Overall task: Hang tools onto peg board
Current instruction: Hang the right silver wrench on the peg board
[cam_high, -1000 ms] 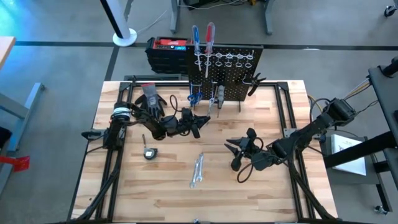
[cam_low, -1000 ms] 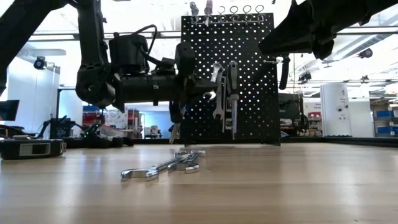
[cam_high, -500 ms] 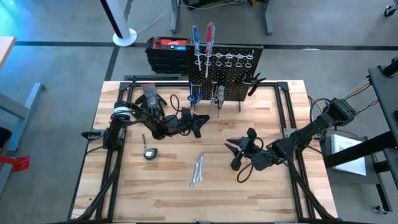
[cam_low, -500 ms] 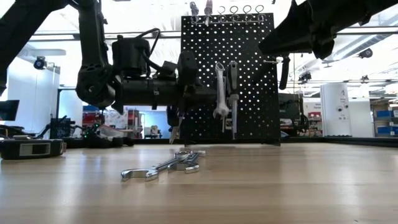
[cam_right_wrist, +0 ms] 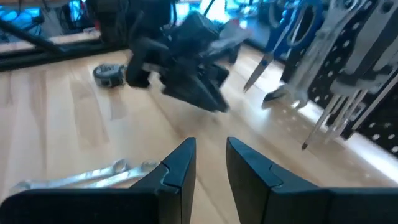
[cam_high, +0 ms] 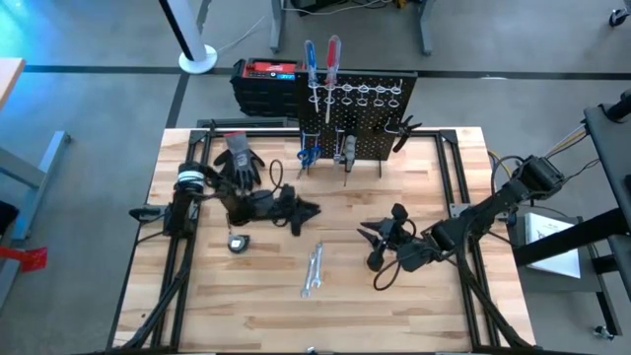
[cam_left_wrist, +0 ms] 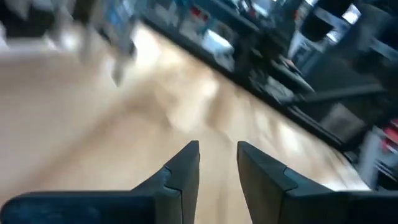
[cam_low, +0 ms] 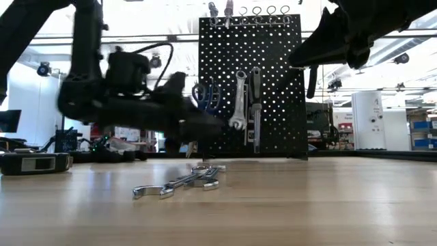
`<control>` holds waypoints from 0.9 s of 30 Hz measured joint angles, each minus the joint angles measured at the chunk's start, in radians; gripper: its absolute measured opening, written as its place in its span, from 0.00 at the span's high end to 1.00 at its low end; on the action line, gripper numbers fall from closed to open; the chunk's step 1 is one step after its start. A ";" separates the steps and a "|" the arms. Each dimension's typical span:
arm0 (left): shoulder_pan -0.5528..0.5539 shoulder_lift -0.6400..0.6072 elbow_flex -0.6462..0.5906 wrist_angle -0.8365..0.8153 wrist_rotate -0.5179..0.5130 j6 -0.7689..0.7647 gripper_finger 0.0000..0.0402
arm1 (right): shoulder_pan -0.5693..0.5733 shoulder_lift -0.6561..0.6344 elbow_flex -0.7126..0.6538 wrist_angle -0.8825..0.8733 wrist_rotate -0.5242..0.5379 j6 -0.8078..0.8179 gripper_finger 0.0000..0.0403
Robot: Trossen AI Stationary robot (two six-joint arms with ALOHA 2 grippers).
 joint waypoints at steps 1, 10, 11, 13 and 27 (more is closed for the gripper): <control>-0.018 -0.010 -0.027 0.003 0.004 -0.015 0.76 | -0.005 0.000 -0.001 -0.001 -0.027 0.007 0.80; -0.233 -0.089 -0.142 -0.014 -0.027 -0.065 0.76 | -0.108 0.119 -0.006 0.116 -0.354 0.014 0.80; -0.259 -0.098 -0.141 -0.028 -0.033 -0.065 0.76 | -0.115 0.146 -0.005 0.139 -0.367 0.008 0.80; -0.309 -0.107 -0.137 -0.063 -0.050 -0.058 0.76 | -0.132 0.203 0.000 0.210 -0.403 -0.007 0.80; -0.530 -0.118 -0.025 -0.277 -0.183 0.050 0.76 | -0.196 0.502 0.060 0.570 -0.681 0.014 0.80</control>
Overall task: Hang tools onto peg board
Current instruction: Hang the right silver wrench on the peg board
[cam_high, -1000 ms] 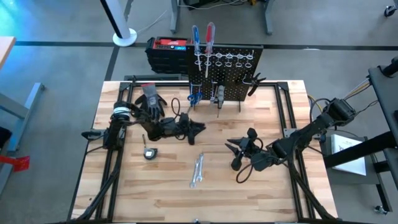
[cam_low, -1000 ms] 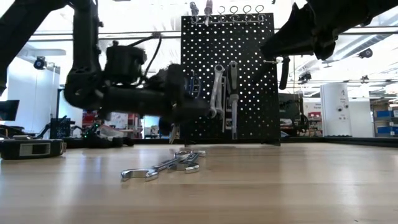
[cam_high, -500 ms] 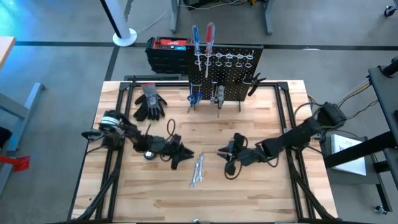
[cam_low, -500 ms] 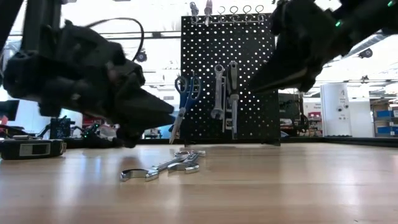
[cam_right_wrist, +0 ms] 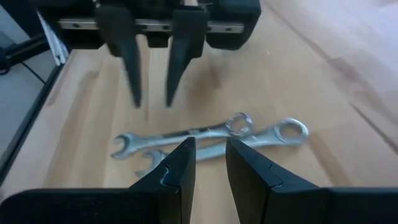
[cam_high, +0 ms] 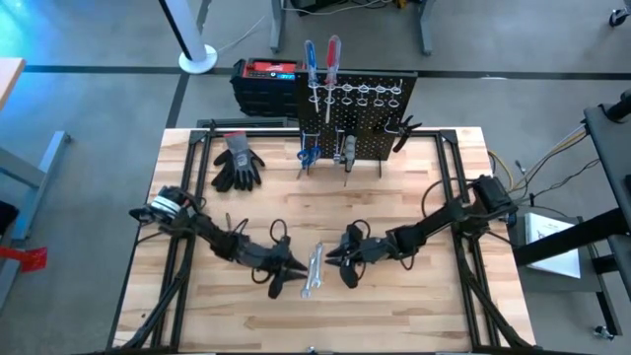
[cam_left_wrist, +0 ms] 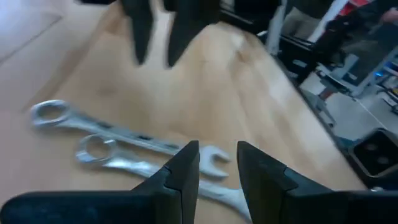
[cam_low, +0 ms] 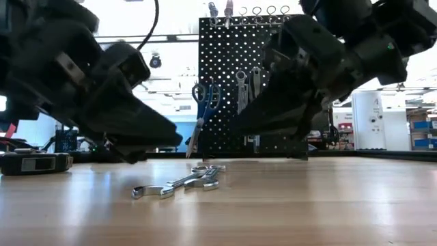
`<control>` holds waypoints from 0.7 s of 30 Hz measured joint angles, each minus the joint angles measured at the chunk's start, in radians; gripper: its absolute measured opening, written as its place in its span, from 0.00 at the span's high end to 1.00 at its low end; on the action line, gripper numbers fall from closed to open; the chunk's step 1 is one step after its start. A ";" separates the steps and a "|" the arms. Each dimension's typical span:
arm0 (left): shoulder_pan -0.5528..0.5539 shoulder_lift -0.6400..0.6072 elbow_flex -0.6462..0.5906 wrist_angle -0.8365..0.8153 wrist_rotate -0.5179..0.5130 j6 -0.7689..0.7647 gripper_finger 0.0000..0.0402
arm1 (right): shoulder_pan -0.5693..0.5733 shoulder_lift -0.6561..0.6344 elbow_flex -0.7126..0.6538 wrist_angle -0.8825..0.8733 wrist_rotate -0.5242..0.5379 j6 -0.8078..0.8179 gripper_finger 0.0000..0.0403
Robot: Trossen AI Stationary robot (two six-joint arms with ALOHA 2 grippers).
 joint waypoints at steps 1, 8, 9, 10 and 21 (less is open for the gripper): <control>-0.008 -0.001 0.011 -0.008 0.000 0.005 0.76 | 0.000 0.011 0.012 -0.002 0.000 0.000 0.80; -0.072 -0.019 0.116 -0.280 0.000 0.009 0.76 | -0.001 0.107 0.096 -0.007 0.000 -0.007 0.80; -0.082 -0.019 0.142 -0.335 0.006 0.009 0.77 | -0.001 0.116 0.103 -0.008 0.000 -0.009 0.80; -0.093 -0.021 0.163 -0.395 0.008 0.009 0.78 | -0.001 0.127 0.112 -0.012 -0.001 -0.011 0.80; -0.114 -0.047 0.335 -0.741 -0.001 0.064 0.81 | -0.042 0.217 0.226 -0.082 0.030 -0.066 0.81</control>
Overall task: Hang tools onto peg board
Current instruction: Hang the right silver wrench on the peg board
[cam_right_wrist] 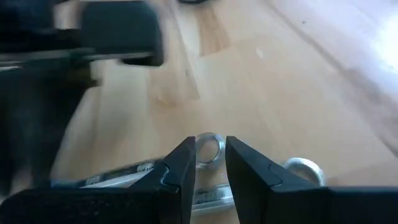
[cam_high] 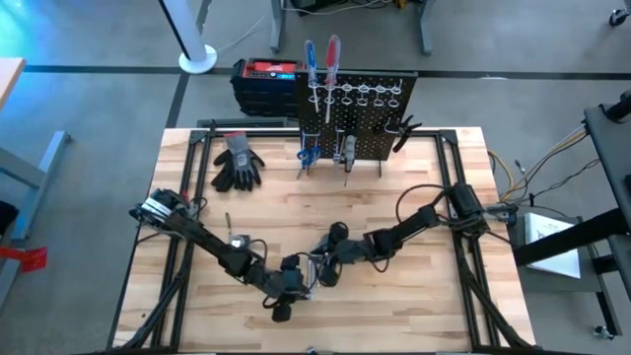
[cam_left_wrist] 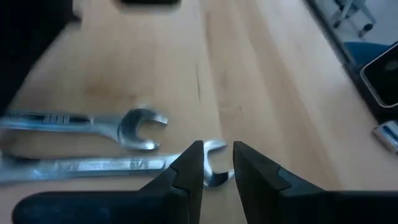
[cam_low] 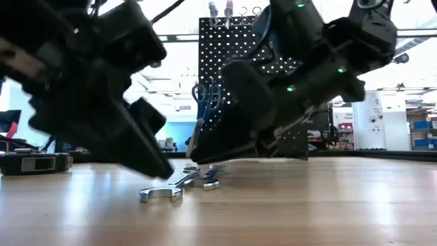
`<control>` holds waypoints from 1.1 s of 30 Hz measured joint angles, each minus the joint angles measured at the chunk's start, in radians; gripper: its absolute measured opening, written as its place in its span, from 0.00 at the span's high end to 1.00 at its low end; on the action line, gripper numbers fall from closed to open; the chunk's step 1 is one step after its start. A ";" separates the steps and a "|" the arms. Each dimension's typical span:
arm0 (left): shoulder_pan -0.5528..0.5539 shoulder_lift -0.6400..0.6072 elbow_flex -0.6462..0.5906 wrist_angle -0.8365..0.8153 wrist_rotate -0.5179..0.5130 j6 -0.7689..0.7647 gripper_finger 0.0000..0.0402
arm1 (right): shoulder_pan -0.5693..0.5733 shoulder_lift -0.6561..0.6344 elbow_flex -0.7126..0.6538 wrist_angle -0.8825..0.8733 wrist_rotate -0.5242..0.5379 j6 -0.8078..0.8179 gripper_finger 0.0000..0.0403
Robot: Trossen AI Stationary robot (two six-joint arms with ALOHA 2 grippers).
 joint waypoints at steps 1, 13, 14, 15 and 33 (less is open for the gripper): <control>0.000 -0.010 0.001 -0.006 0.000 0.009 0.81 | -0.002 0.009 0.020 -0.015 -0.001 -0.001 0.81; 0.071 -0.197 -0.049 -0.235 -0.288 0.026 0.81 | 0.005 -0.028 0.004 -0.110 0.062 0.007 0.82; 0.091 -0.200 -0.051 -0.227 -0.289 0.028 0.81 | 0.006 -0.033 -0.004 -0.115 0.073 0.007 0.81; 0.108 -0.201 -0.053 -0.212 -0.288 0.028 0.81 | 0.008 -0.042 -0.006 -0.123 0.082 0.003 0.81; 0.203 -0.098 -0.004 -0.160 -0.151 0.136 0.81 | 0.085 -0.237 -0.134 -0.143 0.237 0.049 0.82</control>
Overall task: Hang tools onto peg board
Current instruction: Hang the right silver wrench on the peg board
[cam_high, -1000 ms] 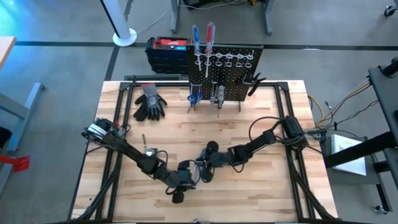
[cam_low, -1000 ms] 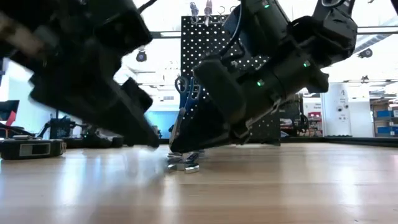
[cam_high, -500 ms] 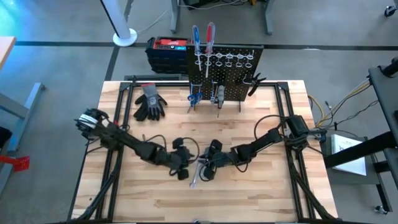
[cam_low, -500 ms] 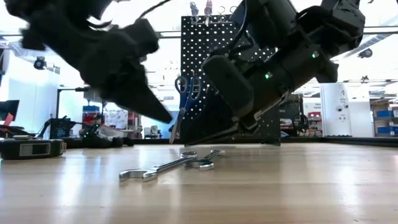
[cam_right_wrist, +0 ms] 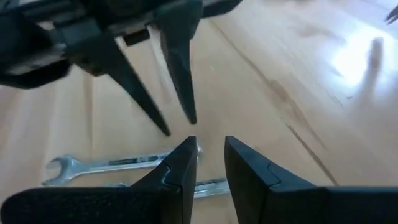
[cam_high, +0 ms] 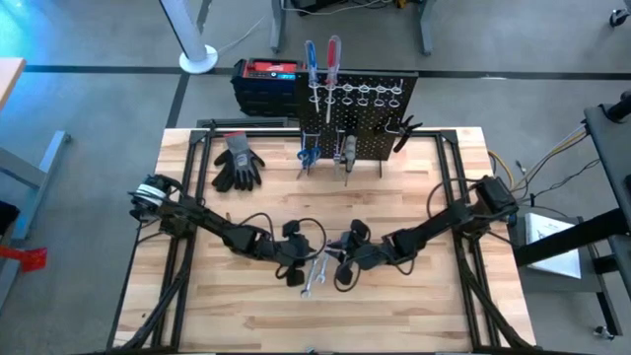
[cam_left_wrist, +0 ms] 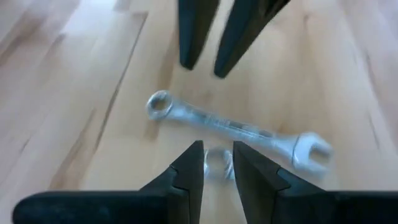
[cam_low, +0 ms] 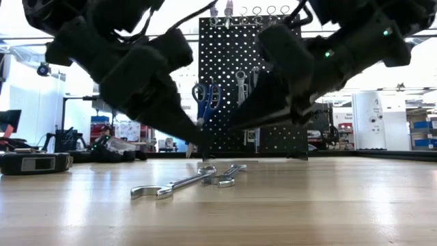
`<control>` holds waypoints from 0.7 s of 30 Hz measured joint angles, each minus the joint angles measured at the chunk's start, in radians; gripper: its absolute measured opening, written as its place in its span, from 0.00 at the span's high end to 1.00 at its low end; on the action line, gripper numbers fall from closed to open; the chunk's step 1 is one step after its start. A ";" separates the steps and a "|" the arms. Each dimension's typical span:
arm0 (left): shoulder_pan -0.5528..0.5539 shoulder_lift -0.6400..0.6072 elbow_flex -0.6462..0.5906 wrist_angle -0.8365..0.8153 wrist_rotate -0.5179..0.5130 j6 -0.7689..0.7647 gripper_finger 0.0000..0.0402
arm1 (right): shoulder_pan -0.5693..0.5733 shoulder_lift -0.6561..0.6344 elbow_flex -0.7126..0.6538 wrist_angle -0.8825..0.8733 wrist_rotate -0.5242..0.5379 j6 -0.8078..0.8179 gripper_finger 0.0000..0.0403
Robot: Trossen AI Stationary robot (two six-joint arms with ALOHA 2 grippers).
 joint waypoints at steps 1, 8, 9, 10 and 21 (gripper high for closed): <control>0.003 0.017 0.019 0.015 0.006 0.001 0.81 | 0.005 -0.018 -0.010 -0.017 0.007 0.000 0.82; 0.020 0.072 0.064 -0.043 0.006 -0.010 0.81 | 0.015 -0.061 -0.038 -0.040 0.042 0.016 0.81; 0.024 0.086 0.078 -0.040 0.006 -0.018 0.81 | 0.019 -0.073 -0.051 -0.057 0.048 0.017 0.81; 0.027 0.087 0.082 -0.053 0.006 -0.025 0.81 | 0.021 -0.075 -0.055 -0.065 0.057 0.019 0.81; 0.059 0.070 0.058 -0.197 -0.016 -0.166 0.81 | 0.033 -0.086 -0.093 -0.048 0.061 0.070 0.83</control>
